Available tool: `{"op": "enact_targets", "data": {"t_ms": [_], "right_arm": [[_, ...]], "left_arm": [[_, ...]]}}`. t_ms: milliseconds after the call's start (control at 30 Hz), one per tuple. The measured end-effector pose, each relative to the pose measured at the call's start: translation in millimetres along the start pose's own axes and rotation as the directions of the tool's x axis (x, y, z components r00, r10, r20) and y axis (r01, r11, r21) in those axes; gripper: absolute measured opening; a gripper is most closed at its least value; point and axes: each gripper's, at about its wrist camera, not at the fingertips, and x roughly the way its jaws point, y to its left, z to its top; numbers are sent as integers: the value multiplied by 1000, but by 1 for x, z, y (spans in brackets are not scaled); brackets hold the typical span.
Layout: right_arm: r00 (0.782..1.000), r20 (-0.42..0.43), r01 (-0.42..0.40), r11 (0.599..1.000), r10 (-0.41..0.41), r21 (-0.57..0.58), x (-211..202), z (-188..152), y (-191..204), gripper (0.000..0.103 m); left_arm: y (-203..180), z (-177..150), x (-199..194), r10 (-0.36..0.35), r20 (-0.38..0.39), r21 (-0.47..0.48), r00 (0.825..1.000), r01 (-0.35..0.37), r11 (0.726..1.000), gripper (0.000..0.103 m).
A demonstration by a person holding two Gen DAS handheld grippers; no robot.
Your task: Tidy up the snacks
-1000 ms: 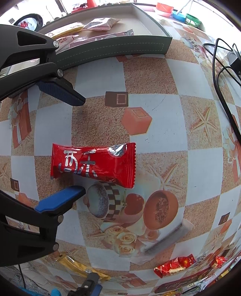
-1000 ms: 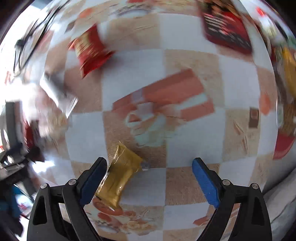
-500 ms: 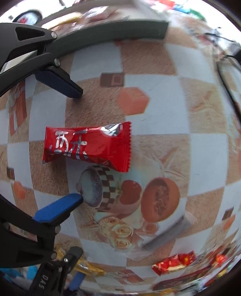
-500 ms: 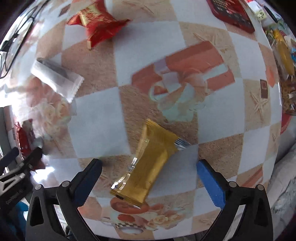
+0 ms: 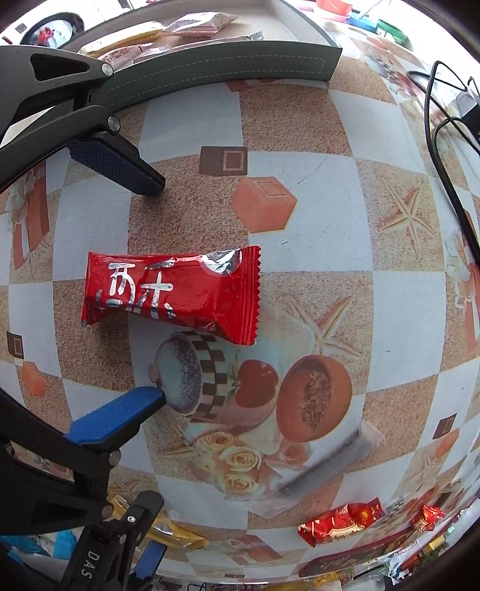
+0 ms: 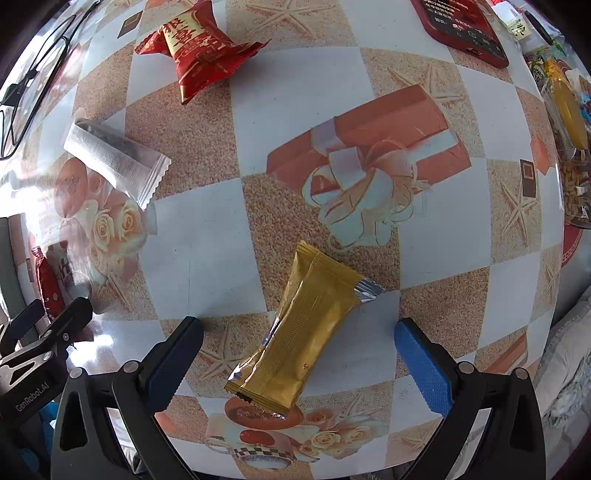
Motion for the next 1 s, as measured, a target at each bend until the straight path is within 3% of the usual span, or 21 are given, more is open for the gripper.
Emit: {"op": "enact_targets", "data": {"t_ms": [600,867,1000], "right_arm": [[1000,29,1,1000,-1,-4,-10,-10,-7,103],[1000,15,1,1000,-1,-7,-12,-9,-7,103],[1000,4,3,1000,-3,-9,-12,-13,-5,100]], "left_arm": [[2,0,-2,-2,33,21,999,1,1000,103],[1,3,-1,5,2,28,1000,-5,1000,103],[-6,4,-7,8,3,79,1000,-8,997,93]]}}
